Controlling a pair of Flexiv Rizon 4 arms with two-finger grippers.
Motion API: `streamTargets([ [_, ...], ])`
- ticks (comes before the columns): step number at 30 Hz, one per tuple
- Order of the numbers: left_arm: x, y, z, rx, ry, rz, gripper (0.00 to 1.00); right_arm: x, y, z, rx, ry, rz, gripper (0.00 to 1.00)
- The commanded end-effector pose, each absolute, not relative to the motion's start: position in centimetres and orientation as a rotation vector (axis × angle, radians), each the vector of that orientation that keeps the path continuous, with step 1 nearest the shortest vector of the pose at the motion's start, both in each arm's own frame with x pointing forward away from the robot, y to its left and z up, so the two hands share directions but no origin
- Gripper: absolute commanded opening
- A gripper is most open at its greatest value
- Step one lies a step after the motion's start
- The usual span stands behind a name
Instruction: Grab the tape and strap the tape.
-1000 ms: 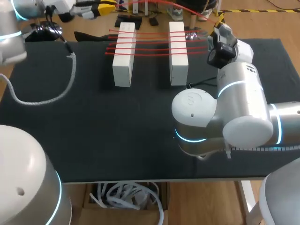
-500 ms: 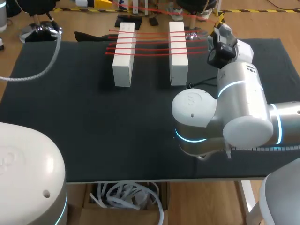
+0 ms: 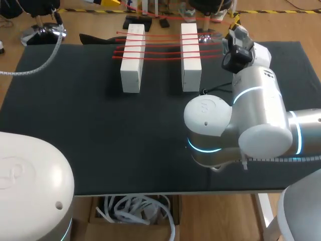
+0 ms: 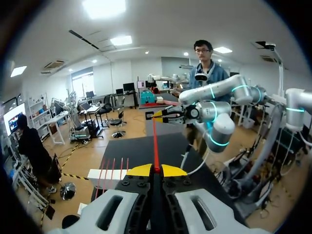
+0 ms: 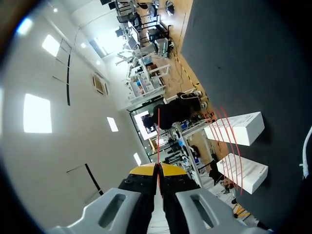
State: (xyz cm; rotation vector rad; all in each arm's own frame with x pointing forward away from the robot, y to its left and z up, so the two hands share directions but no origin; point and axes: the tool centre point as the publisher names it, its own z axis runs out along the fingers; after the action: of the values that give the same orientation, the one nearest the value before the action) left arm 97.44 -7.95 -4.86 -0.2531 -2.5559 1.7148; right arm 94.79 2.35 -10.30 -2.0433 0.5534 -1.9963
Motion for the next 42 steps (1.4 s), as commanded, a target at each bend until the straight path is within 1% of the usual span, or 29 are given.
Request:
streamTargets([
  [1, 97.5, -8.9, -4.6, -0.242, -2.657, 1.512, 0.0, 94.8, 2.2, -10.0, -2.051, 0.551, -1.991, 0.0],
  [3, 97.5, -9.3, -4.7, -0.235, -2.707, 1.377, 0.0, 94.8, 2.2, -10.0, -2.051, 0.551, -1.991, 0.0],
  [9, 97.3, -10.0, -5.4, -0.159, -2.818, 1.195, 0.0, 94.8, 2.2, -10.0, -2.051, 0.551, -1.991, 0.0],
  [19, 96.6, -12.9, -6.2, -0.126, -2.934, 1.167, 0.0, 94.8, 2.2, -10.0, -2.051, 0.551, -1.991, 0.0],
  [30, 96.2, -14.0, -6.8, -0.159, -2.97, 1.077, 0.0, 94.8, 2.2, -10.0, -2.051, 0.551, -1.991, 0.0],
  [42, 96.2, -14.1, -6.6, -0.164, -2.973, 1.063, 0.0, 94.8, 2.2, -10.0, -2.051, 0.551, -1.991, 0.0],
])
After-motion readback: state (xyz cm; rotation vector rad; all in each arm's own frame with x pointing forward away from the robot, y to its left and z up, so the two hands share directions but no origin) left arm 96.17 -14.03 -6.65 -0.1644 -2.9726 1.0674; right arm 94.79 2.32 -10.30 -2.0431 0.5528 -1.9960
